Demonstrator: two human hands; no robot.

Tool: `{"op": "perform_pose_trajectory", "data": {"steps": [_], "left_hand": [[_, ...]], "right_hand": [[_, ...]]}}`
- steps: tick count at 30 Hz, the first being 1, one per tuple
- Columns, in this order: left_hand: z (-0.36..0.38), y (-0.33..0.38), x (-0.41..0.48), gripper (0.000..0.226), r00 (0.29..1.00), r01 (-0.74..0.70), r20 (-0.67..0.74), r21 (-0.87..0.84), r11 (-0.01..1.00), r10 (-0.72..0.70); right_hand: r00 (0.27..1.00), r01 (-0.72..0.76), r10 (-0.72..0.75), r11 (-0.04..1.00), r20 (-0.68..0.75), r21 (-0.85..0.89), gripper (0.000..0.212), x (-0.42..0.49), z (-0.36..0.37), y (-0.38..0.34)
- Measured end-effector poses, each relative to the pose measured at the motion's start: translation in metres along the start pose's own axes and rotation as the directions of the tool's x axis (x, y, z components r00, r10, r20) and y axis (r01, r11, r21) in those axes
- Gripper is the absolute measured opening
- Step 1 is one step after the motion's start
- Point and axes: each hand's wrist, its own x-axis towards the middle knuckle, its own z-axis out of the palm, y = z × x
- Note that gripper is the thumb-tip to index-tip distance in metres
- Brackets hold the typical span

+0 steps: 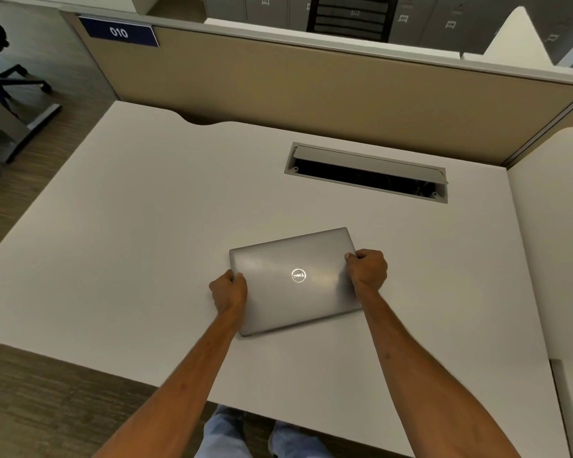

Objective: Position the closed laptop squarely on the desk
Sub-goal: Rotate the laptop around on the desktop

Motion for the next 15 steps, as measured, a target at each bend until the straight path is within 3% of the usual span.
{"op": "perform_pose_trajectory", "data": {"steps": [6, 10, 13, 15], "left_hand": [[-0.012, 0.006, 0.005, 0.033, 0.997, -0.044, 0.070, 0.319, 0.947, 0.023], [-0.010, 0.021, 0.007, 0.071, 0.963, -0.265, 0.173, 0.446, 0.855, 0.208], [-0.003, 0.034, 0.010, 0.074, 0.897, -0.431, 0.316, 0.466, 0.773, 0.309], [0.005, 0.045, 0.013, 0.071, 0.841, -0.526, 0.429, 0.500, 0.688, 0.331]], "right_hand": [[0.999, -0.035, 0.035, 0.999, 0.017, 0.020, 0.028, -0.006, 0.004, 0.002], [0.995, -0.055, 0.050, 0.997, -0.084, -0.056, 0.058, -0.038, 0.018, 0.000], [0.967, -0.077, 0.096, 0.993, -0.237, 0.092, 0.070, -0.075, 0.031, 0.005], [0.926, -0.166, 0.236, 0.956, -0.297, 0.241, 0.071, -0.096, 0.035, 0.010]]}}
